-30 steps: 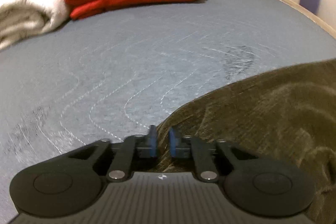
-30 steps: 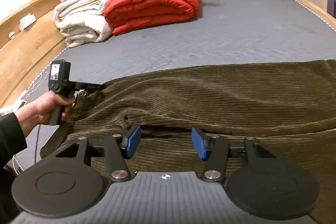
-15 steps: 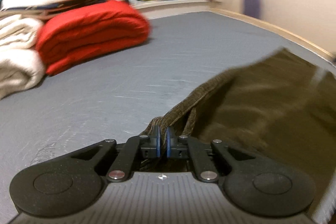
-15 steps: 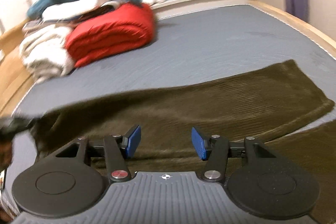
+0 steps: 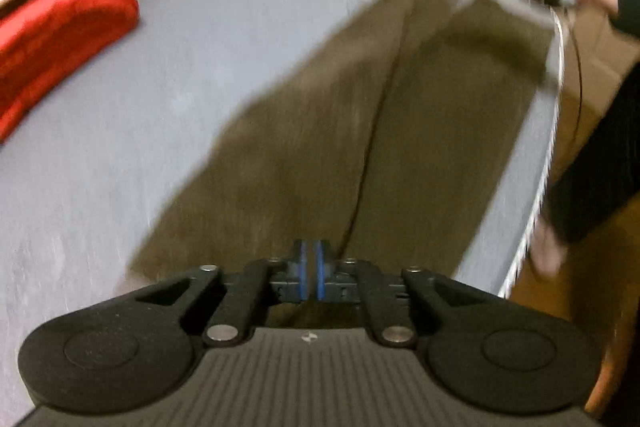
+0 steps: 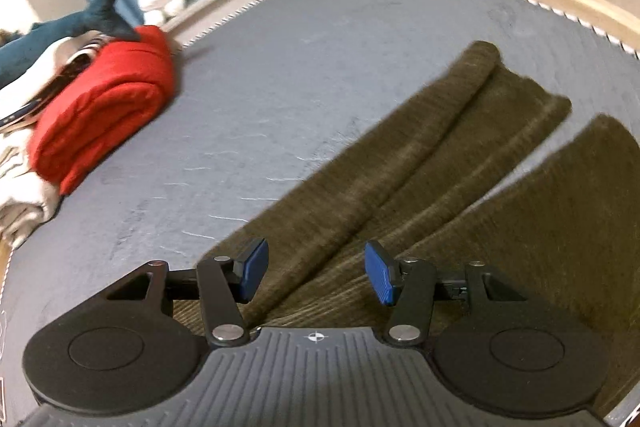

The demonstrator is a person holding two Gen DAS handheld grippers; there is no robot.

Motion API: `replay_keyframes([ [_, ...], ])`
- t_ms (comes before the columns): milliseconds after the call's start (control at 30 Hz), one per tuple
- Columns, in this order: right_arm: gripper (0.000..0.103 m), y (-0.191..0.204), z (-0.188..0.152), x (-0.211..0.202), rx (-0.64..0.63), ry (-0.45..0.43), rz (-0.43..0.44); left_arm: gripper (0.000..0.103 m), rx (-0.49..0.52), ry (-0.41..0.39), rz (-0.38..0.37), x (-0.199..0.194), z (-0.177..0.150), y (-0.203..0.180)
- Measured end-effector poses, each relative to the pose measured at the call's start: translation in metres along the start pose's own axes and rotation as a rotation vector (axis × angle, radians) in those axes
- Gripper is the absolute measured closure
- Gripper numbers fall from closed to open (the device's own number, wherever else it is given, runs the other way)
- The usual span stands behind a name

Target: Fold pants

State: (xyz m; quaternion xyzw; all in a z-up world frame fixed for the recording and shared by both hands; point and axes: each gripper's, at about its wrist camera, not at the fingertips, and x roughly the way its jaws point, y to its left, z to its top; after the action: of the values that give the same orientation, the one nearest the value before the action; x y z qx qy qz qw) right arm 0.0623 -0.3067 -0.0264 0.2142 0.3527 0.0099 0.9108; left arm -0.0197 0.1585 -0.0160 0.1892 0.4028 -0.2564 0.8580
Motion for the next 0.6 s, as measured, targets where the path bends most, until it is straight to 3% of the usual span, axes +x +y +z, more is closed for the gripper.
replay_keyframes([
  [100, 0.047, 0.0, 0.0, 0.008, 0.016, 0.001, -0.023, 0.056, 0.025, -0.046, 0.06, 0.013, 0.019, -0.016],
  [300, 0.047, -0.005, 0.004, 0.022, 0.014, -0.005, -0.043, 0.05, 0.086, 0.019, 0.062, 0.069, 0.028, -0.037],
  [433, 0.047, -0.009, 0.007, 0.029, -0.016, -0.016, -0.058, 0.042, -0.044, 0.03, 0.053, 0.087, 0.033, -0.02],
  [600, 0.047, -0.018, 0.012, 0.044, -0.011, -0.018, -0.092, 0.032, -0.074, 0.042, 0.127, 0.1, 0.045, -0.023],
])
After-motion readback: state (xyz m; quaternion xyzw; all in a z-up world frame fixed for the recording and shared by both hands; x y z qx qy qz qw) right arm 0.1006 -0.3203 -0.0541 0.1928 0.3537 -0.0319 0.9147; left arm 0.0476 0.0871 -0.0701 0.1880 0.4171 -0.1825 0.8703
